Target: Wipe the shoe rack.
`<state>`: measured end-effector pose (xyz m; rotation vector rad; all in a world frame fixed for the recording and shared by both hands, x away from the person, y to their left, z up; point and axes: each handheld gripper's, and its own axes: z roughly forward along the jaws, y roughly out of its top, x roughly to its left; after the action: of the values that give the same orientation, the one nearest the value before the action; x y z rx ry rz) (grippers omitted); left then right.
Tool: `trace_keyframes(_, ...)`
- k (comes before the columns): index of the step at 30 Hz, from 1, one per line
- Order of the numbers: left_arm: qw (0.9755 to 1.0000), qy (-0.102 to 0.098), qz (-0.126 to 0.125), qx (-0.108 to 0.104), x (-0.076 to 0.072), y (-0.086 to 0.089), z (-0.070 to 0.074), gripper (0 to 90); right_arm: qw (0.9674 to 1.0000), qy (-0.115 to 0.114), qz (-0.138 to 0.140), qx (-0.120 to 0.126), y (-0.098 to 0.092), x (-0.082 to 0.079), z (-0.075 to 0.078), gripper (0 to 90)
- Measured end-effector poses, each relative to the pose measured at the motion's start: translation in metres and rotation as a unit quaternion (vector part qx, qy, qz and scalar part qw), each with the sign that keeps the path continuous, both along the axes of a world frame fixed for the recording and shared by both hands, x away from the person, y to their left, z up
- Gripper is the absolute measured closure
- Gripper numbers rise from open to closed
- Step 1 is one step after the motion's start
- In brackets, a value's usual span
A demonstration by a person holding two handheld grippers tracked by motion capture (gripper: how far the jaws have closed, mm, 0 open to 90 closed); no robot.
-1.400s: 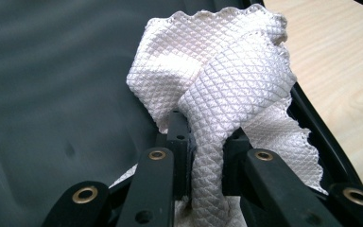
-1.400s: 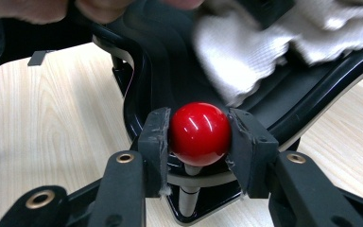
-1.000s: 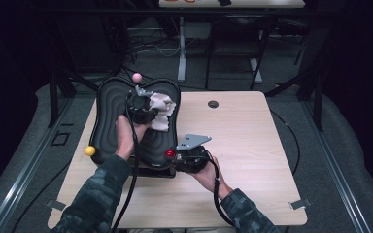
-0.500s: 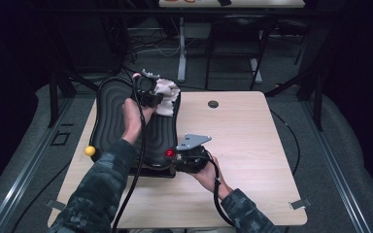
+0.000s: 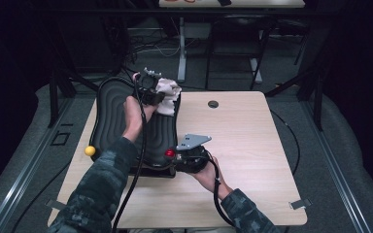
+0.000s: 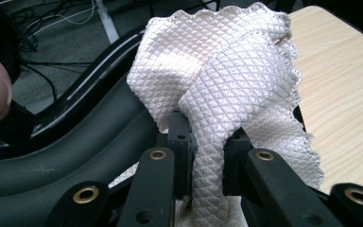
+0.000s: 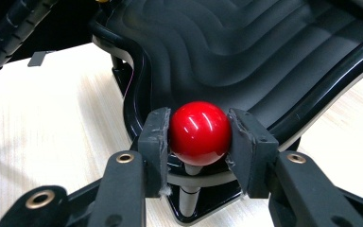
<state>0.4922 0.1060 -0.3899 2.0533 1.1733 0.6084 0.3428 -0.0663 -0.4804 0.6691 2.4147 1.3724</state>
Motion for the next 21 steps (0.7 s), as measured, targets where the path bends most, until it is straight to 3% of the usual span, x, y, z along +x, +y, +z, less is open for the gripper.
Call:
trace_keyframes(9, 1.0000, -0.005, -0.007, 0.003, -0.011, -0.001, -0.006, 79.1, 1.0000, -0.001, -0.001, -0.003, 0.000, 0.000, 0.000, 60.2)
trace_keyframes(21, 0.9996, 0.001, -0.025, -0.011, -0.031, 0.007, -0.019, 79.1, 1.0000, -0.001, -0.002, -0.003, 0.000, 0.000, 0.000, 60.2)
